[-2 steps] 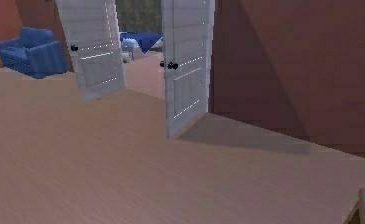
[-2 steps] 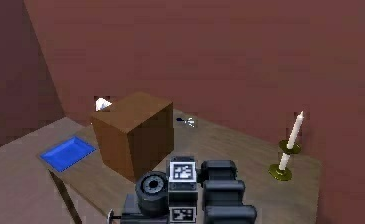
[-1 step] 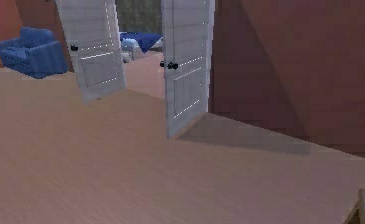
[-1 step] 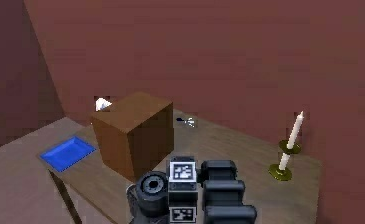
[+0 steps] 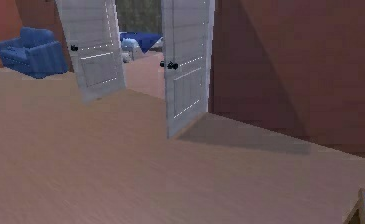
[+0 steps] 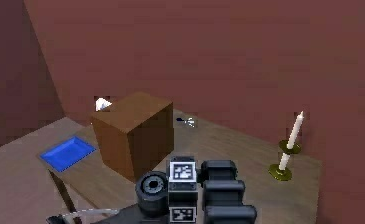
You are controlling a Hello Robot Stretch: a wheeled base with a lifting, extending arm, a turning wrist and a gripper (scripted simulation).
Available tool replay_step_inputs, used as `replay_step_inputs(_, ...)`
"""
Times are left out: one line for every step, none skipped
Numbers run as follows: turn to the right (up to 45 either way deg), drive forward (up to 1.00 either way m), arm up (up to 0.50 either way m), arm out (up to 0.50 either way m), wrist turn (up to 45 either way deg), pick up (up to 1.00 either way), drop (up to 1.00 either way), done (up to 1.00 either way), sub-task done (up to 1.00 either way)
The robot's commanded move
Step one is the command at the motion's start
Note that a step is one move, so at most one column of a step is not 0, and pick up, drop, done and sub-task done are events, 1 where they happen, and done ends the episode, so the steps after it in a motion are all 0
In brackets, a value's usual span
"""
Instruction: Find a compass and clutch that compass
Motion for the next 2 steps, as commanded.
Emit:
replay_step_inputs(0.0, 0.00, 0.00, 0.00, 45.0, 0.00, 0.00, 0.00, 0.00)
replay_step_inputs(0.0, 0.00, 0.00, 0.00, 36.0, 0.00, 0.00, 0.00, 0.00)
